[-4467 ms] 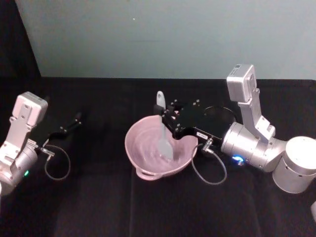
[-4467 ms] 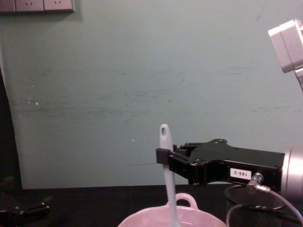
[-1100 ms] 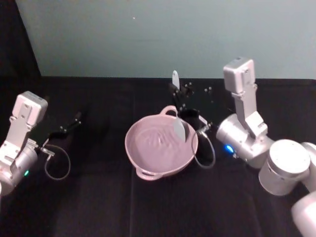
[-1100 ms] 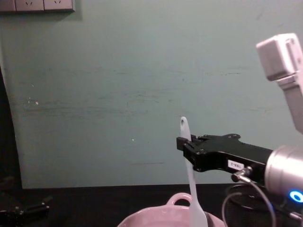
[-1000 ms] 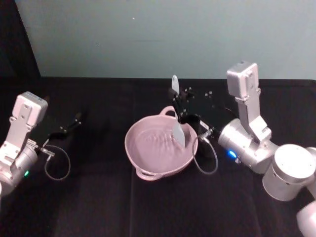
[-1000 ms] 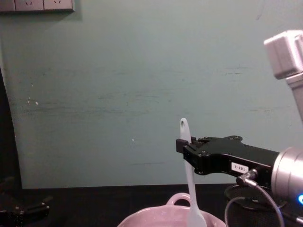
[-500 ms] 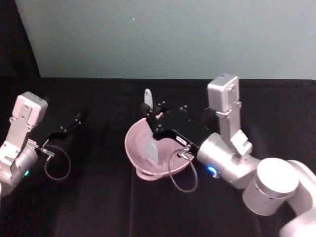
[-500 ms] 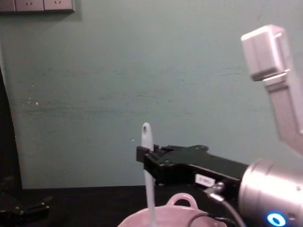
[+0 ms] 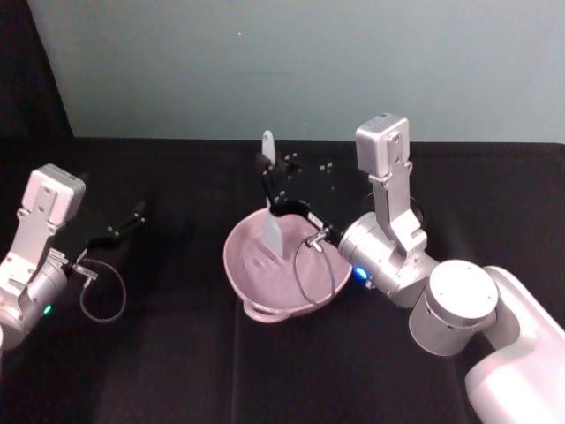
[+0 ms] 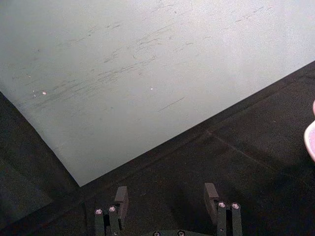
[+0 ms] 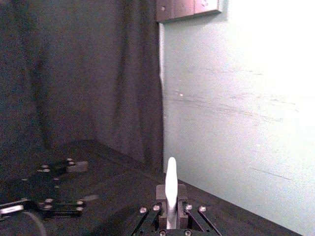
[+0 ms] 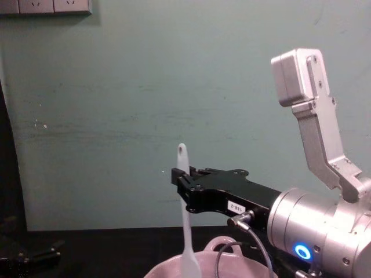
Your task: Use the one hand to pick up the spoon and stir the clear water in the bowl.
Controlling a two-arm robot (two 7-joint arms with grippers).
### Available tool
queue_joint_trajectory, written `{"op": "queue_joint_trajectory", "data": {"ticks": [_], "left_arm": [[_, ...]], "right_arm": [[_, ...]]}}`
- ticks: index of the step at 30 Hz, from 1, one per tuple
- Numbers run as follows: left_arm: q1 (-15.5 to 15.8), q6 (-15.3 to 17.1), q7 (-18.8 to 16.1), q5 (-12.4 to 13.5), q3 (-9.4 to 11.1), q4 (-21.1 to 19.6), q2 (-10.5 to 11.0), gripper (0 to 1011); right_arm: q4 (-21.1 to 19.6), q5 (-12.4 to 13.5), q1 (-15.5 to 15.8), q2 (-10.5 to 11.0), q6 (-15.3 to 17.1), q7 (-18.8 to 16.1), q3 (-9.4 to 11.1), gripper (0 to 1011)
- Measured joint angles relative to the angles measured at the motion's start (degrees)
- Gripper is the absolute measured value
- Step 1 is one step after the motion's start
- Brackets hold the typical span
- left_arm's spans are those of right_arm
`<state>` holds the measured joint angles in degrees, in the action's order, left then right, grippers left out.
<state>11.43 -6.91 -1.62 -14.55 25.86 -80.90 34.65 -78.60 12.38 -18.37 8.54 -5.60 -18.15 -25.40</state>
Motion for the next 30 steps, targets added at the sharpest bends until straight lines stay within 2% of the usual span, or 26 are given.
{"op": "queue_joint_trajectory", "data": {"ticks": [7, 10, 14, 19, 23, 30], "left_arm": [[0.0, 0.0, 0.0, 0.0, 0.0, 0.0, 0.0, 1011], [0.0, 0.0, 0.0, 0.0, 0.0, 0.0, 0.0, 1011], [0.0, 0.0, 0.0, 0.0, 0.0, 0.0, 0.0, 1011], [0.0, 0.0, 0.0, 0.0, 0.0, 0.0, 0.0, 1011], [0.0, 0.0, 0.0, 0.0, 0.0, 0.0, 0.0, 1011], [0.0, 0.0, 0.0, 0.0, 0.0, 0.0, 0.0, 1011]], "right_arm": [[1.8, -1.6, -0.7, -0.3, -1.2, 1.4, 1.7, 125], [0.9, -1.9, -0.1, 0.4, -1.0, 1.4, 2.7, 125], [-2.5, -1.8, 1.7, 2.2, 0.0, 1.0, 4.1, 125], [-6.9, -0.8, 4.4, 4.6, 1.3, -0.7, 5.2, 125], [-10.9, 1.5, 7.3, 6.9, 3.1, -2.8, 5.7, 125], [-16.1, 5.4, 10.8, 9.7, 4.9, -6.9, 4.3, 125]]}}
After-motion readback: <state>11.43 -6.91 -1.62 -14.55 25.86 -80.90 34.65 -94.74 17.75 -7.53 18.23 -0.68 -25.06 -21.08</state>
